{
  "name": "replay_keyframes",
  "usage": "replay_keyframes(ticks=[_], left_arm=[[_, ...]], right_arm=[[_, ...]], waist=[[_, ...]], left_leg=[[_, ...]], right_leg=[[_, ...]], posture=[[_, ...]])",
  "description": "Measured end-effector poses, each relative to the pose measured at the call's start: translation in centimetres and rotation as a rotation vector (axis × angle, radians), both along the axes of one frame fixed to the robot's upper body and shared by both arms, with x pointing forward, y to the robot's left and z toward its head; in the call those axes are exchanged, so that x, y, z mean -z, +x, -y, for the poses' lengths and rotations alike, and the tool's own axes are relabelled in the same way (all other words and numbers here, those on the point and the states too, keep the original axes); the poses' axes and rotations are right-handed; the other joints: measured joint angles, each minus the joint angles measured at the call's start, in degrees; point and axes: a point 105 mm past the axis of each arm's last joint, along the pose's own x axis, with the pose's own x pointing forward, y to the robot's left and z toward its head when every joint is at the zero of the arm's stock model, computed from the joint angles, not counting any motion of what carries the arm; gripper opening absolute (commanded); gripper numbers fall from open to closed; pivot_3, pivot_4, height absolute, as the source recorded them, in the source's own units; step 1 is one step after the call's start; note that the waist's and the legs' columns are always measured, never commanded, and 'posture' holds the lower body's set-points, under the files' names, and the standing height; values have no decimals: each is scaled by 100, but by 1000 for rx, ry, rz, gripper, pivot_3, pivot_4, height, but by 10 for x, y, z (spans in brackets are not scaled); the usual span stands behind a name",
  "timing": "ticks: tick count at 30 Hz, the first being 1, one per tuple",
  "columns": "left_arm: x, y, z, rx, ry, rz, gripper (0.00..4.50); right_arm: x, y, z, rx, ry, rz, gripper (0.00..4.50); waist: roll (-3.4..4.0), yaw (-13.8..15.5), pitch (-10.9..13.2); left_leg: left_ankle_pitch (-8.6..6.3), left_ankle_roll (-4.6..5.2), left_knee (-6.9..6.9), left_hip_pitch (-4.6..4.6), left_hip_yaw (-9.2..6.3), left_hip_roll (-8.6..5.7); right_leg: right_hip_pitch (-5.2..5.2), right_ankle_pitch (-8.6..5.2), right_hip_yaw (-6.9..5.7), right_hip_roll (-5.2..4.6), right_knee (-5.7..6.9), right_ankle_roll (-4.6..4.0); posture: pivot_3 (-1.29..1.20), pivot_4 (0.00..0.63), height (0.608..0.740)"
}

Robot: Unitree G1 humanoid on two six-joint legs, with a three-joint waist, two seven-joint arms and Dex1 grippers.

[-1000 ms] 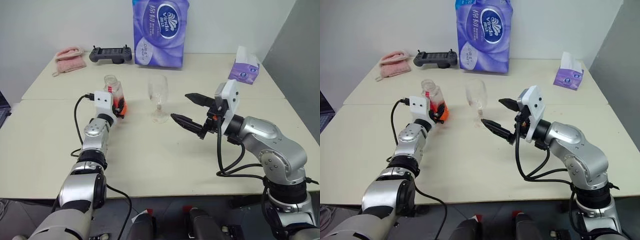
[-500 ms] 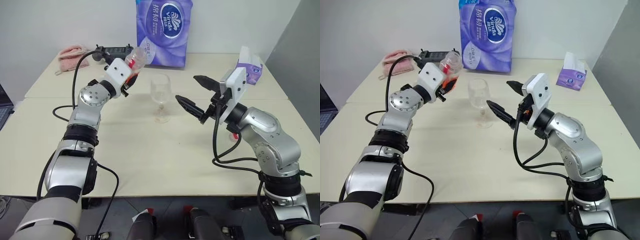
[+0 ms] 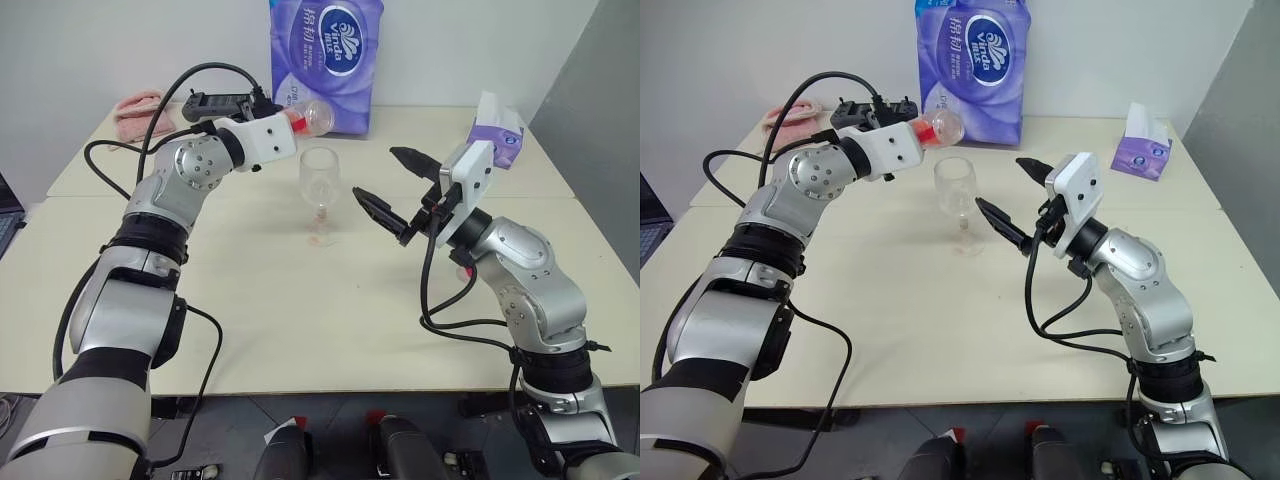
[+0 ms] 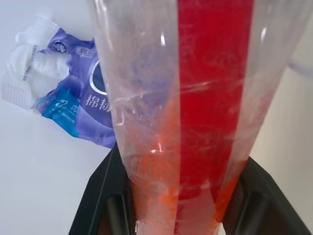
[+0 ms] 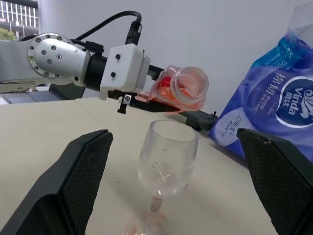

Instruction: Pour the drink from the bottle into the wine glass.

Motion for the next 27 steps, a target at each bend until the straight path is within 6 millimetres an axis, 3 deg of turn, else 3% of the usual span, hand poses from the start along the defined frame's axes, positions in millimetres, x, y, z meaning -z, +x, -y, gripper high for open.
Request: replay_keyframes(ticks=[19, 27], left_arm=[[-1, 4, -17, -59, 213, 70, 1687], [-10, 4, -19, -65, 260, 108, 1687]], right_arm=[[8, 2, 3, 34, 51, -3, 4500], [10, 3, 3, 39, 46, -7, 4500]], waist=[[0, -1, 0], [0, -2, 0]], left_leg=[[0, 0, 0, 0, 1, -2], [0, 0, 1, 0, 2, -2]], right_leg=[[1, -2, -1, -1, 1, 3], [1, -2, -1, -1, 1, 3]], posture=[[0, 150, 740], [0, 150, 740]])
